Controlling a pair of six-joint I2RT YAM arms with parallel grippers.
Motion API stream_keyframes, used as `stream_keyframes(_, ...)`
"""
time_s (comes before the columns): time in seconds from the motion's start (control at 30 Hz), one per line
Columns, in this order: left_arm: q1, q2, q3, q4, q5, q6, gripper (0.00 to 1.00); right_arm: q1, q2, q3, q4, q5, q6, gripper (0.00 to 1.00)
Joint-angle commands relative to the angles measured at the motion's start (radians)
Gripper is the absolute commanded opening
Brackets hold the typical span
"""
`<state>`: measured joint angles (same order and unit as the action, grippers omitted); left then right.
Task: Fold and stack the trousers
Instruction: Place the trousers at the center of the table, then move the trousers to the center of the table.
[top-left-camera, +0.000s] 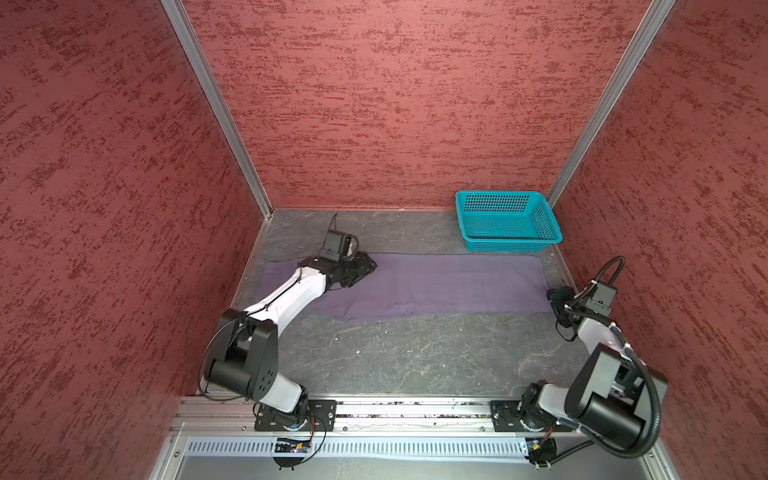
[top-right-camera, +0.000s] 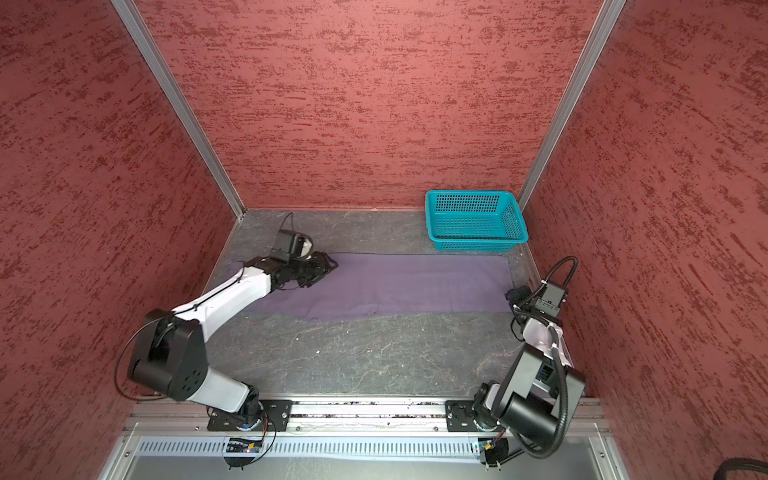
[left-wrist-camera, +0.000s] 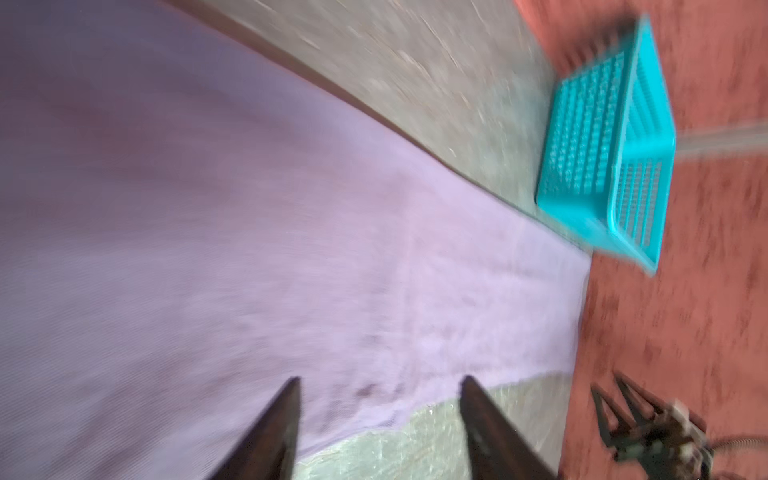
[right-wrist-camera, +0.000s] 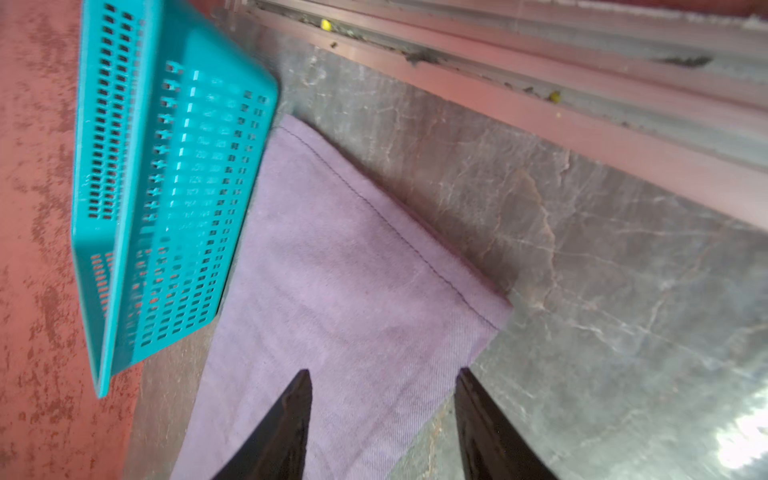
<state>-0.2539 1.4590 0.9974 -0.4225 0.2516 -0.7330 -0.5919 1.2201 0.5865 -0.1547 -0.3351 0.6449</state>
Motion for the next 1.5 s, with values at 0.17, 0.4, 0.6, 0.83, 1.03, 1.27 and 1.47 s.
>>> stream_keyframes(0.17,0.236,-0.103,-0.117,-0.189,-0.174,0.045,0.71,0.0,-0.118,-0.059,0.037,-0.059,-0.03,0.54)
stream_keyframes(0.4,0.453,-0.126,-0.162,-0.221,-0.239,0.065,0.71,-0.002,-0.227,-0.1,0.032,-0.071,-0.052,0.51)
stream_keyframes(0.6,0.534,-0.094,-0.204,-0.151,-0.231,0.058,0.65,-0.002,-0.247,-0.105,0.033,-0.091,-0.05,0.47)
stream_keyframes(0.83,0.549,0.048,-0.152,-0.117,-0.257,0.062,0.45,-0.002,-0.192,-0.093,0.045,-0.147,-0.041,0.42)
stream_keyframes(1.03,0.581,0.101,-0.128,-0.1,-0.267,0.076,0.28,-0.003,-0.231,-0.09,0.033,-0.122,-0.057,0.42)
stream_keyframes(1.27,0.706,0.062,-0.154,-0.13,-0.265,0.111,0.0,-0.003,-0.221,-0.09,0.031,-0.117,-0.06,0.41)
stream_keyframes(1.47,0.854,-0.058,-0.198,-0.137,-0.267,0.112,0.0,-0.003,-0.21,-0.087,0.029,-0.111,-0.056,0.41)
